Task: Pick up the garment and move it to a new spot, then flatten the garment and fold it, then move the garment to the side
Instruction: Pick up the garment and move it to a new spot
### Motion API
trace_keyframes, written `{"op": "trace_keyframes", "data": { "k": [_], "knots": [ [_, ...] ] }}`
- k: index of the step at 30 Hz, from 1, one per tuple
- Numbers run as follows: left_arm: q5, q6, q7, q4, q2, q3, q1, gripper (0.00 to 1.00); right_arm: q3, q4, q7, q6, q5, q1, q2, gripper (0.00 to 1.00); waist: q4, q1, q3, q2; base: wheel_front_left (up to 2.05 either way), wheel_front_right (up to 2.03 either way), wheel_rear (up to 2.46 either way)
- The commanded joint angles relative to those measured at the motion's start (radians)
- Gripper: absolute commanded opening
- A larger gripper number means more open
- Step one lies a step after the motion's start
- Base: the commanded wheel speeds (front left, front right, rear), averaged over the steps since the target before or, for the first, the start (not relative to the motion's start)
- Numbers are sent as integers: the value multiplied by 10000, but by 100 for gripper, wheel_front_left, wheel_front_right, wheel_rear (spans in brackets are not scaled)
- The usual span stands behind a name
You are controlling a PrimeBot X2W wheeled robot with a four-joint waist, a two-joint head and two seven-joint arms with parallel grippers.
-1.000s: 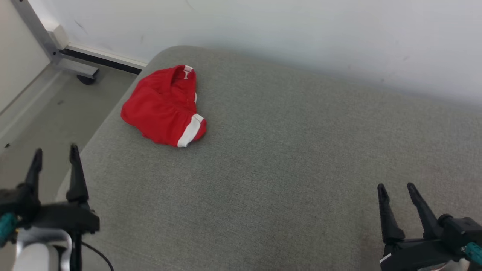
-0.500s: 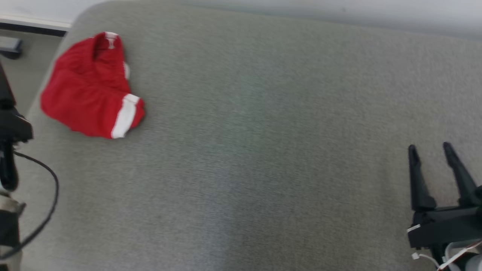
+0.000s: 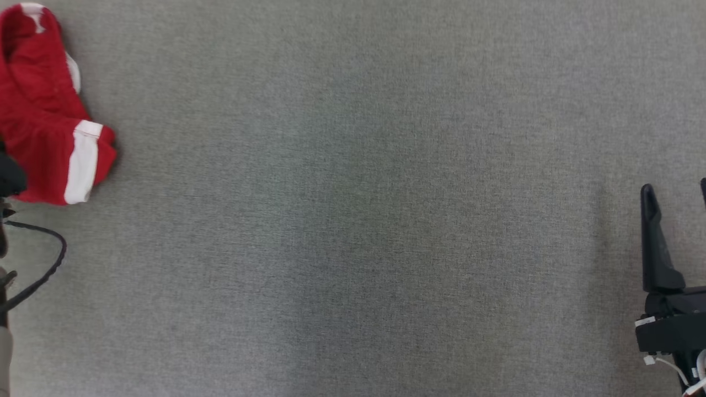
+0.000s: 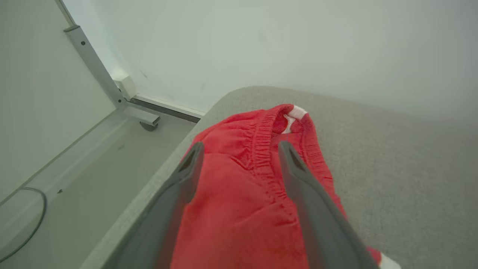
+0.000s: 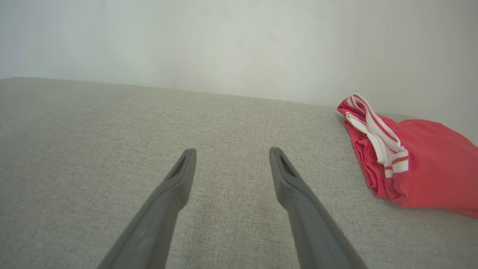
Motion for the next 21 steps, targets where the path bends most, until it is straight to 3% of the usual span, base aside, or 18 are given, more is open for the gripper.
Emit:
{"op": "trace_keyframes", "data": {
  "k": [1,14,15,16,21],
  "knots": [
    [-164,-61,38,166,19,-24,-169,100,-50,-87,44,-28,-48,-22,-73,100,-129,-2,300,-2,0,0,0],
    [-1224,-152,2764,2404,-105,-1170,-1173,100,40,-599,574,-28,-24,-162,-351,100,43,-2,345,-2,0,0,0],
    [-1192,-152,2712,2454,9,-1252,-1212,31,58,-612,581,-28,-4,-173,-348,100,19,-2,336,-2,0,0,0],
    [-1150,-150,2715,2508,56,-1357,-1229,0,72,-621,573,-28,5,-174,-337,100,-11,-2,315,-2,0,0,0],
    [-992,-106,1746,2636,423,-1511,-1448,0,67,-437,428,-28,37,-131,-153,100,-86,-2,116,-2,0,0,0]
  ]
}}
